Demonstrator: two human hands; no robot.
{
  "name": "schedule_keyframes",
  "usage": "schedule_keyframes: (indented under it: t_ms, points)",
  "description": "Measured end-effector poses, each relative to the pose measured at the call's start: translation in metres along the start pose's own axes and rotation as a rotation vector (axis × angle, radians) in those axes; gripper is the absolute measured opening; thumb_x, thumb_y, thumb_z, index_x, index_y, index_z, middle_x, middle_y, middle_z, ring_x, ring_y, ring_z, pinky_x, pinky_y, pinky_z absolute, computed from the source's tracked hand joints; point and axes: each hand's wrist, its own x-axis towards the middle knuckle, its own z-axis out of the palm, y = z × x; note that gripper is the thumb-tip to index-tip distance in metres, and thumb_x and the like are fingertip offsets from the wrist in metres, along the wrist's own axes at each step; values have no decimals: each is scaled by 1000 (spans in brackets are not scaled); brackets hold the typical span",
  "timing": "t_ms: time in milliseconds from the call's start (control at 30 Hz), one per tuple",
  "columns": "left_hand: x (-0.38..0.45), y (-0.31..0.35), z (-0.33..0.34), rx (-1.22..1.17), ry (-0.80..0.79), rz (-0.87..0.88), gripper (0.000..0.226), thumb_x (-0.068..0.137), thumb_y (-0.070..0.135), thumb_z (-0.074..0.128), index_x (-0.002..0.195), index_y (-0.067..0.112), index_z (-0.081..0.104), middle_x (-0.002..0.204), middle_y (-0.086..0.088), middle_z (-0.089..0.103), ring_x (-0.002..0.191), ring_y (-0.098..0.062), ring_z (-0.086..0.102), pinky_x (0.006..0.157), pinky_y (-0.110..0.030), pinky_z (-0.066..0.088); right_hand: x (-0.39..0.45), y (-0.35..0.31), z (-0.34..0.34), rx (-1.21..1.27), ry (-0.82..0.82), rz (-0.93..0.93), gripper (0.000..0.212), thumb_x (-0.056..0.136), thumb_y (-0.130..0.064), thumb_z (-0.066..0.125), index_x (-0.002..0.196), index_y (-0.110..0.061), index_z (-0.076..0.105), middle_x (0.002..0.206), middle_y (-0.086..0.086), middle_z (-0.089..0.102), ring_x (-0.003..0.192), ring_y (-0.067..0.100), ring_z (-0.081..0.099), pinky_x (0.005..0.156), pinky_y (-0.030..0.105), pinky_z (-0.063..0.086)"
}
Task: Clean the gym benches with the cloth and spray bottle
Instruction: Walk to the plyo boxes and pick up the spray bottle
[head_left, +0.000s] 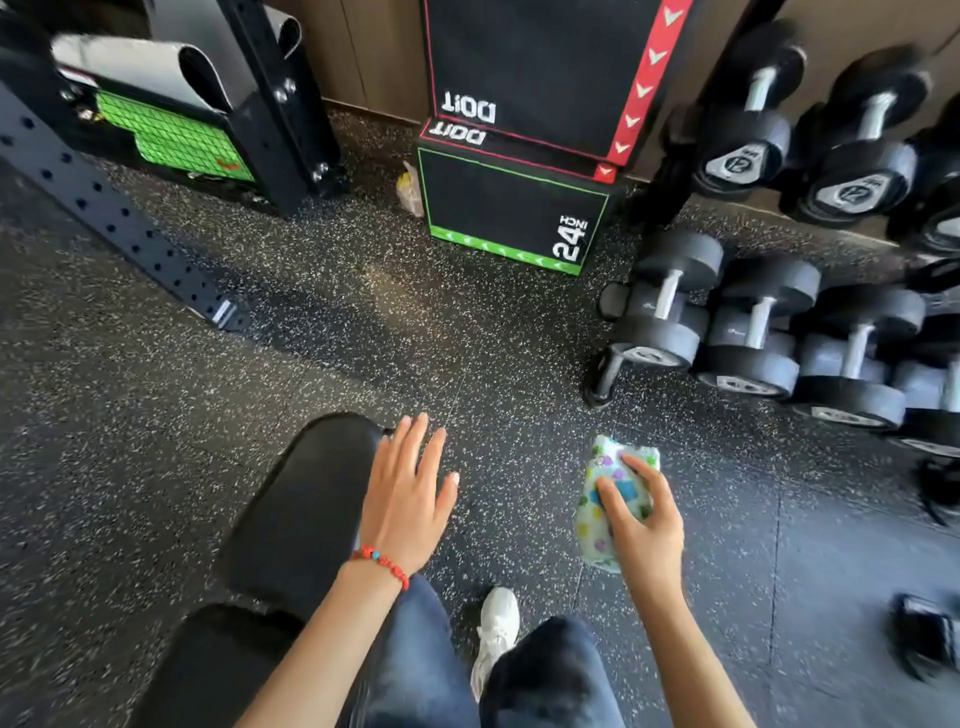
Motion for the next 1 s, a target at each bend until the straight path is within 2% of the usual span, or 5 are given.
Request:
schedule_keyframes:
  t_ms: [167, 400, 600, 867, 1000]
  points:
    - [48, 12, -3, -1, 7, 10, 47, 87, 22, 60, 128, 1, 49, 139, -22, 43, 130, -39, 38, 103, -56, 30, 37, -24, 11, -5, -22, -14, 27, 81, -23, 69, 98, -40, 58, 90, -12, 64, 71, 7, 66, 55, 24, 54]
    - [147, -7, -14, -10, 29, 18, 49, 94, 30, 45, 136, 5, 40, 147, -17, 33, 137, -32, 25, 111, -47, 16, 108, -73, 64, 0, -90, -6, 26, 81, -23, 69, 98, -40, 59, 91, -5, 67, 74, 17, 69, 63, 38, 59]
    - [246, -27, -40, -13, 43, 11, 49, 93, 30, 48, 135, 5, 42, 145, -18, 36, 135, -33, 29, 109, -47, 15, 188, -138, 112, 40, -99, -37, 27, 82, -23, 68, 104, -35, 58, 89, -6, 68, 68, 10, 69, 53, 27, 57]
    - [351, -40, -75, 14, 60, -14, 50, 93, 33, 43, 135, 6, 42, 144, -18, 37, 135, -34, 31, 109, -50, 22, 283, -200, 148, 53, -76, -77, 29, 82, -23, 68, 92, -48, 57, 92, -6, 67, 75, 11, 69, 61, 31, 58]
    - [413, -41, -80, 3, 92, -19, 48, 94, 31, 44, 135, 7, 42, 146, -17, 34, 136, -32, 27, 111, -45, 14, 342, -223, 165, 58, -74, -91, 27, 81, -22, 69, 99, -40, 60, 88, -10, 65, 79, 15, 67, 72, 38, 57]
